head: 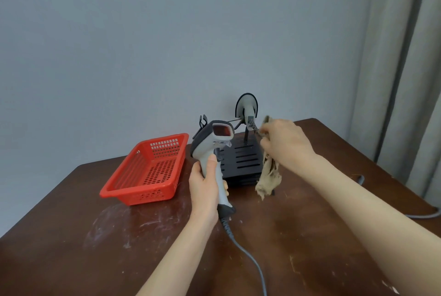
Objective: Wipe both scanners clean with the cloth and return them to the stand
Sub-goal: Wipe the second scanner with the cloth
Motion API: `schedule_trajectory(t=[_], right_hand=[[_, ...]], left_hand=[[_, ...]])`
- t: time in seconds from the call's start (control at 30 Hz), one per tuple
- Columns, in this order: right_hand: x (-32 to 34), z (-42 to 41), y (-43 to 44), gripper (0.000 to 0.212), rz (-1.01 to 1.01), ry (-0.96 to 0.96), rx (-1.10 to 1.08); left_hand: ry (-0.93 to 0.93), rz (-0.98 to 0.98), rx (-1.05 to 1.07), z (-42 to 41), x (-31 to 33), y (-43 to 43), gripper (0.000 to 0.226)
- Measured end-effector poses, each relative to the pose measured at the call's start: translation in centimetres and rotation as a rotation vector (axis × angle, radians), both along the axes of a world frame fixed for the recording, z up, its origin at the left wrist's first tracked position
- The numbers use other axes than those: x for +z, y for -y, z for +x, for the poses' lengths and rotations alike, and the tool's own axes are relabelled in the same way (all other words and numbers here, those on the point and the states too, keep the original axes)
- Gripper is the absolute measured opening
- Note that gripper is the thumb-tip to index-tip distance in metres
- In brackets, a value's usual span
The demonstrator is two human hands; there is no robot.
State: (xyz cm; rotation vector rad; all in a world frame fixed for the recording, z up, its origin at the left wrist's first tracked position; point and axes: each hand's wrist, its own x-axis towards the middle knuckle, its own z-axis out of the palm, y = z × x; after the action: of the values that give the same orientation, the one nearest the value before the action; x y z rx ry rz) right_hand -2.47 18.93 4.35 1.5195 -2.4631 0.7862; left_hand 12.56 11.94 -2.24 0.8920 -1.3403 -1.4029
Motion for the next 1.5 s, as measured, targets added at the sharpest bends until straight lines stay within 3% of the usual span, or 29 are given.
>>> schedule_trajectory(t=[0.1,0.23,0.4,0.57,0.63,0.73,0.77,0.87,0.93,1.0,1.07,1.13,1.23,1.3,1.37,1.43,1.5], right_hand=[[-0.9,0.2,-0.2,0.03,0.043,0.108,0.033],[-0.6,0.6,-0.5,0.026,-0.276,0.34,0.077],[0.8,2.7,-0.7,0.02,-0.491,0.373,0.225],[0.4,4.1,0.0,0.031,-0.439,0.258,0.359],[0.0,3.9,0.4,0.034,-0.418,0.168,0.337],[-0.1,3.6,0.6,0.035,-0.377,0.13,0.24],[-0.1,3.7,0.6,0.034,-0.394,0.142,0.245],[0.5,4.5,0.6,0.028,-0.507,0.25,0.342],[0.7,4.7,0.5,0.027,-0.538,0.278,0.397],[0.4,4.1,0.5,0.03,-0.444,0.208,0.36],[0.2,3.1,0.2,0.035,-0.212,0.053,0.218],[0.2,2.2,-0.3,0.034,-0.15,0.015,0.125],[0.9,3.2,-0.8,0.027,-0.374,0.187,0.223],[0.9,3.7,-0.5,0.026,-0.402,0.264,0.313],[0.2,2.9,0.1,0.031,-0.263,0.18,0.25],[-0.4,1.4,0.1,0.038,-0.062,0.064,0.094],[-0.7,0.6,-0.5,0.039,-0.027,0.092,0.04]], left_hand=[[-0.017,0.029,-0.017,0.2,0.2,-0.1,0.026],[-0.048,0.069,-0.034,0.1,0.0,-0.3,0.029],[-0.045,0.066,-0.049,-0.1,-0.5,-0.1,0.033],[0.02,0.001,-0.01,-0.7,-1.1,-0.1,0.096],[0.022,0.017,-0.012,-0.6,-0.8,-0.5,0.088],[-0.017,0.056,-0.02,-0.5,-0.6,-0.9,0.049],[-0.004,0.064,-0.013,-0.6,-0.6,-1.0,0.052],[0.024,0.018,-0.026,-1.0,-1.4,-0.8,0.1],[0.022,0.003,-0.021,-1.1,-1.8,-0.5,0.111],[0.032,0.018,0.007,-0.8,-1.0,-0.8,0.094],[0.031,0.04,-0.003,-0.4,-0.7,-0.6,0.056],[0.056,0.063,-0.034,-0.2,-0.9,-0.3,0.034],[0.066,0.042,-0.031,-0.1,-0.7,-0.2,0.033],[0.063,-0.004,-0.019,-0.3,-0.5,-0.3,0.052],[0.084,-0.001,-0.022,-0.1,-0.2,-0.5,0.063],[0.068,0.022,-0.028,0.3,0.1,-0.3,0.04],[0.062,0.054,-0.019,0.7,0.9,-0.2,0.03]])
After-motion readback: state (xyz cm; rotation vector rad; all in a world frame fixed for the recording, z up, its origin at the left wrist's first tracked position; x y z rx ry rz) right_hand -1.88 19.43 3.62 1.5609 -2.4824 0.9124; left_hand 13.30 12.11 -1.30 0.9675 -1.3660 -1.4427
